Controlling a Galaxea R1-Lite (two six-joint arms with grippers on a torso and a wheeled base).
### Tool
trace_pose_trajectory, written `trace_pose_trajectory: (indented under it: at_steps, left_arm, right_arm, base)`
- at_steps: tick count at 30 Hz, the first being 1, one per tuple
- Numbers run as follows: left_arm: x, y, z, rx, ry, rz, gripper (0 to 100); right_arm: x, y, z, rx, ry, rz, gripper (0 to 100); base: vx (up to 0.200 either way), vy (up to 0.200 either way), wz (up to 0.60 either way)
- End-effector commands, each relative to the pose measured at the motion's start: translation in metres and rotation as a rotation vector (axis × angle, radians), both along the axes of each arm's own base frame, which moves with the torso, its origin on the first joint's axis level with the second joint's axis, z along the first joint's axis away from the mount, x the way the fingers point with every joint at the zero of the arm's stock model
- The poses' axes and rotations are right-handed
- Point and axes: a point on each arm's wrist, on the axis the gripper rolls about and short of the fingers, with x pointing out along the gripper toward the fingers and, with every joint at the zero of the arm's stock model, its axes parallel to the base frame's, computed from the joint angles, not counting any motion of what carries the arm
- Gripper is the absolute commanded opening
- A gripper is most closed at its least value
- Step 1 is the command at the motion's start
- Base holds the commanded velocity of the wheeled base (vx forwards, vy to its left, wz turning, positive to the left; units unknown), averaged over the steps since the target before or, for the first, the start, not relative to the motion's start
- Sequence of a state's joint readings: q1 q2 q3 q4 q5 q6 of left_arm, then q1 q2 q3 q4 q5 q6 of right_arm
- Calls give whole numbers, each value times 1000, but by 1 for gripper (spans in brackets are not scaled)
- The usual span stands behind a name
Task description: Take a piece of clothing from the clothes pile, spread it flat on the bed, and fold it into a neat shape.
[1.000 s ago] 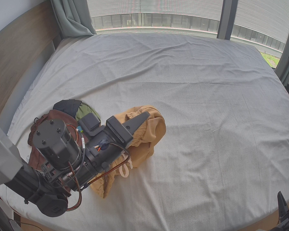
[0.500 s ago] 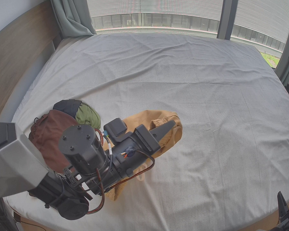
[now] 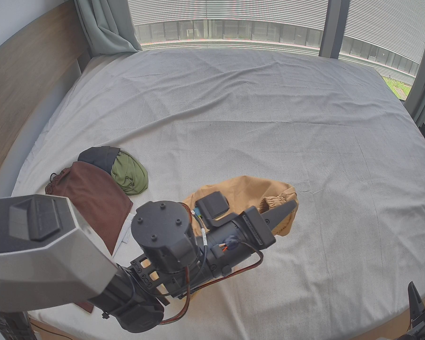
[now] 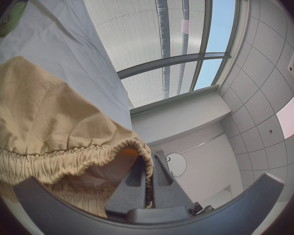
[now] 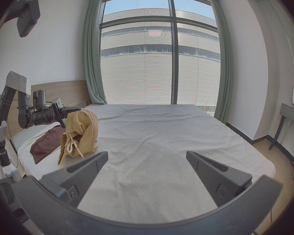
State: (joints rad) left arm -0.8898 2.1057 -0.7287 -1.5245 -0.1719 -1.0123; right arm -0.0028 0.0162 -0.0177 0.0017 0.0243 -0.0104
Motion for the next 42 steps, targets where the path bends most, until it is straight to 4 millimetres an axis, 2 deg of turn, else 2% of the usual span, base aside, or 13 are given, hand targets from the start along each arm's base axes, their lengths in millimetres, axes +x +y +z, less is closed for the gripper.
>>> trace_pose_trajectory:
  at_steps: [1, 7, 13, 18, 19, 21, 23, 31, 38, 41, 42]
  left_arm:
    - [-2, -13, -9, 8, 6, -29, 0]
    - [-9, -27, -7, -10, -9, -83, 0]
    - [-10, -43, 11, -72, -56, -123, 0]
    - [-9, -49, 27, -112, -84, -129, 0]
    - [-10, -51, 37, -125, -94, -135, 0]
    - [-10, -53, 42, -133, -100, -137, 0]
    - [-16, -60, 56, -161, -116, -157, 0]
    - [-20, -68, 103, -239, -164, -165, 0]
    - [-26, -58, 132, -321, -127, -166, 0]
    - [-23, -54, 127, -307, -114, -141, 0]
    - [-14, -40, 120, -278, -100, -96, 0]
  right_arm:
    - [0, 0, -5, 0, 0, 0, 100]
    - [0, 0, -5, 0, 0, 0, 100]
    - [0, 0, -5, 0, 0, 0, 100]
    - [0, 0, -5, -2, 0, 0, 100]
    - [0, 0, -5, -2, 0, 0, 100]
    - [0, 0, -5, -2, 0, 0, 100]
    - [0, 0, -5, -2, 0, 0, 100]
    - [0, 0, -5, -2, 0, 0, 100]
    - [0, 0, -5, -2, 0, 0, 100]
    - [0, 0, -5, -2, 0, 0, 100]
    - [0, 0, -5, 0, 0, 0, 100]
  base:
    - [0, 0, 0]
    - [0, 0, 0]
    - [0, 0, 0]
    - [0, 0, 0]
    - [0, 0, 0]
    - [0, 0, 0]
    - [0, 0, 0]
    - [0, 0, 0]
    - [0, 0, 0]
    - [0, 0, 0]
    - [0, 0, 0]
